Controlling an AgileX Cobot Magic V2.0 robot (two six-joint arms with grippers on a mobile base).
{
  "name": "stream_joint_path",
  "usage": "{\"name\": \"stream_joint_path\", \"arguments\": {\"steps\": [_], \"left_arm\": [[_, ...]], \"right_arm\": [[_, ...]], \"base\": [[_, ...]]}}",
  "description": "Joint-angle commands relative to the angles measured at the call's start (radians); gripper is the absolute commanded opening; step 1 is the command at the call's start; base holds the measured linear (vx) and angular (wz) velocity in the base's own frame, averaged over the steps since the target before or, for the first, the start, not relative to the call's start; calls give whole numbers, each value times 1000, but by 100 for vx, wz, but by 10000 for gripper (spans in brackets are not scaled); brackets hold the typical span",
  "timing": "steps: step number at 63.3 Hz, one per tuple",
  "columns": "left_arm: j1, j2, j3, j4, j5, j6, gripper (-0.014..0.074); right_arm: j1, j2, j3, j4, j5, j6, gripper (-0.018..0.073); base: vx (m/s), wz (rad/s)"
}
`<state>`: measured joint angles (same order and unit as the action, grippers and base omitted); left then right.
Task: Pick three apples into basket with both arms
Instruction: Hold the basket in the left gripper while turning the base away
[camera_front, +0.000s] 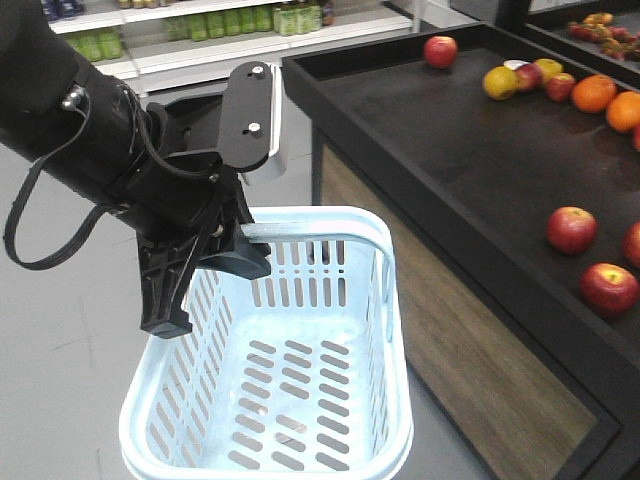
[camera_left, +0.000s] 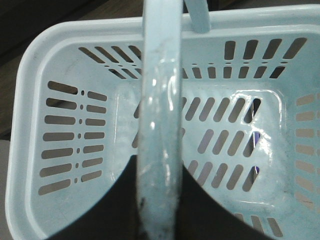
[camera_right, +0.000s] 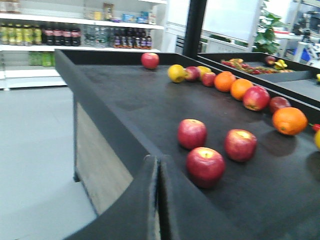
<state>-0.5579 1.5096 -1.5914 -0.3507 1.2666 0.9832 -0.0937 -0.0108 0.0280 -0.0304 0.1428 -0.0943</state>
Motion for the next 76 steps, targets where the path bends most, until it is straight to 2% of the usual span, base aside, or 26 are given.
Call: {"name": "stream_joint_path", "arguments": {"steps": [1, 76], "left_arm": [[-3, -41, -31, -42, -26, -9, -7], [-3, -41, -31, -42, -26, -9, -7]], "right_arm": [[-3, -17, 11, -2, -76, -3, -9], [-3, -17, 11, -2, -76, -3, -9]], "base": [[-10, 38], [-10, 37]]}}
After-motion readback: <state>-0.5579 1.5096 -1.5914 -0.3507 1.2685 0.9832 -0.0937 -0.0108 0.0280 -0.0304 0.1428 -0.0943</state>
